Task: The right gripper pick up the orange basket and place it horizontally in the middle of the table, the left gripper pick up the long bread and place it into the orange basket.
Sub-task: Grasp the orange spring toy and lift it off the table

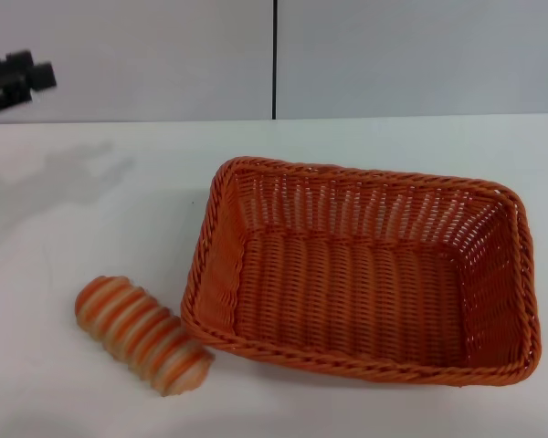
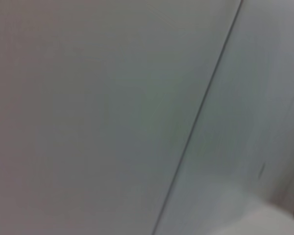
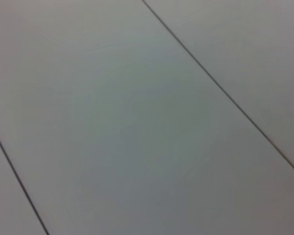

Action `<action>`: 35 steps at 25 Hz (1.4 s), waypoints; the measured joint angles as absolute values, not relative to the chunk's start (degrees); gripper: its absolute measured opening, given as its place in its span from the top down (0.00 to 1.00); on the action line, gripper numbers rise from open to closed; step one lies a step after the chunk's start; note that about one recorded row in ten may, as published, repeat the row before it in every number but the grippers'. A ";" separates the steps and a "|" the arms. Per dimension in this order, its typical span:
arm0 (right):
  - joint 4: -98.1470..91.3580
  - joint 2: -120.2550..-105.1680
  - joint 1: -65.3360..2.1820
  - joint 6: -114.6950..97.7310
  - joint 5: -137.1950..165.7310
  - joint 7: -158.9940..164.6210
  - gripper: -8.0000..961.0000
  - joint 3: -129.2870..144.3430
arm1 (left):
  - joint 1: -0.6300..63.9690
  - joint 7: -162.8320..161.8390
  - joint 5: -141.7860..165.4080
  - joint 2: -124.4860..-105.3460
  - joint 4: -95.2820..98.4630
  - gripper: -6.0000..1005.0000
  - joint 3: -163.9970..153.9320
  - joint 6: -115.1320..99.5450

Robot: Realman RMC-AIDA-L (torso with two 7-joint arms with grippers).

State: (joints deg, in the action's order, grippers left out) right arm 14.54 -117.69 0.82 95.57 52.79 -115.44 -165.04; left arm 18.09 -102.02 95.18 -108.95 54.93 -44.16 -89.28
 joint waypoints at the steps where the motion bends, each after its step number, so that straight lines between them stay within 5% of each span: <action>1: 14.32 -117.68 0.72 95.28 52.78 -115.44 0.55 -165.05 | 17.99 -102.39 96.62 -108.95 55.67 0.51 -44.07 -89.68; 13: 13.70 -117.83 -0.50 92.60 52.78 -115.49 0.55 -164.97 | 20.69 -109.18 119.23 -109.09 63.85 0.42 -43.45 -99.09; 18: 13.70 -117.90 -0.78 91.46 53.04 -115.49 0.55 -164.96 | 21.27 -108.13 123.84 -110.04 63.12 0.19 -43.49 -99.87; 35: 13.72 -117.24 -1.79 91.84 53.49 -114.98 0.55 -164.88 | 21.19 -103.52 130.93 -113.29 56.69 0.19 -43.30 -97.74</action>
State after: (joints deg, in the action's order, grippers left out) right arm 13.72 -117.24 -1.79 91.84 53.49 -114.98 -164.88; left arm 21.19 -103.52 130.93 -113.29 56.69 -43.30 -97.74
